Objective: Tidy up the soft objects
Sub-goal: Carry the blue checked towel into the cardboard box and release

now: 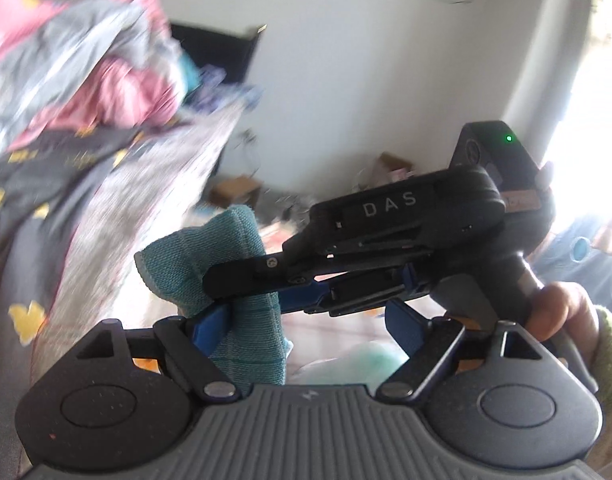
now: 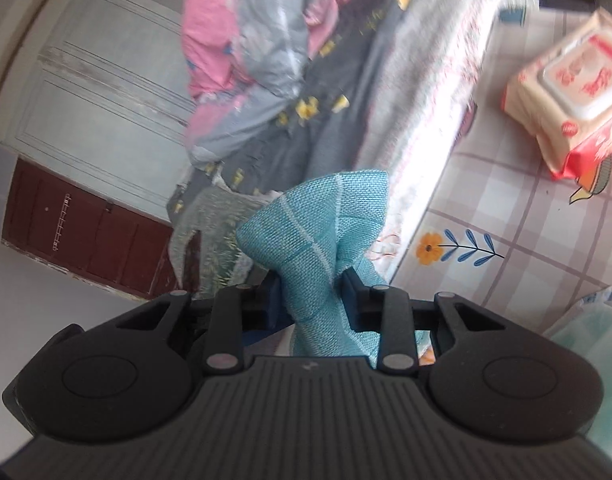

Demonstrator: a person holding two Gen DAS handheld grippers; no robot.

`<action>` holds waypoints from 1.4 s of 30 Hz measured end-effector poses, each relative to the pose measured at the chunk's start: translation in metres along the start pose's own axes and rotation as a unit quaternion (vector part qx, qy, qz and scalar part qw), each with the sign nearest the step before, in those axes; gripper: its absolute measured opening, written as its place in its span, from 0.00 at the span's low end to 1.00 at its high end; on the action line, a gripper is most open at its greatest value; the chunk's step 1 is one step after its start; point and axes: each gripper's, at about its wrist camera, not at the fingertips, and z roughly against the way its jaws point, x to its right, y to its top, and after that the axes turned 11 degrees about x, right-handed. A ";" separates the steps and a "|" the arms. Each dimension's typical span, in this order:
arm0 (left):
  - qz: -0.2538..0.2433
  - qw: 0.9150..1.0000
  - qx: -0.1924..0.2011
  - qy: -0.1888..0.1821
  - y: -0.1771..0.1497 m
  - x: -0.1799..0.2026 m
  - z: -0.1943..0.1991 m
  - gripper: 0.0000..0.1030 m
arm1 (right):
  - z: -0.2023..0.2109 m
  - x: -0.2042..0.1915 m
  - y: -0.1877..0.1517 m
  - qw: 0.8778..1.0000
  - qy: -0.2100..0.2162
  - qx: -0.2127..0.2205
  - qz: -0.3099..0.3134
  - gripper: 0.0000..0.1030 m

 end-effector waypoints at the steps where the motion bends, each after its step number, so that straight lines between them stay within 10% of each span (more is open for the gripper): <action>1: -0.008 1.000 0.006 -0.012 0.002 0.012 0.007 0.83 | 0.017 -0.008 -0.003 1.000 0.002 0.013 0.005 0.29; 18: -0.039 0.972 -0.080 -0.217 -0.058 0.187 0.011 0.84 | 0.295 0.041 -0.131 0.975 -0.108 0.181 -0.067 0.19; 33: -0.018 0.984 -0.103 -0.142 -0.076 0.157 0.015 0.84 | 0.335 0.217 -0.204 0.950 -0.157 0.123 -0.242 0.19; 42: -0.024 0.985 -0.105 -0.137 -0.077 0.159 0.017 0.84 | 0.323 0.221 -0.200 0.942 -0.285 0.104 -0.143 0.21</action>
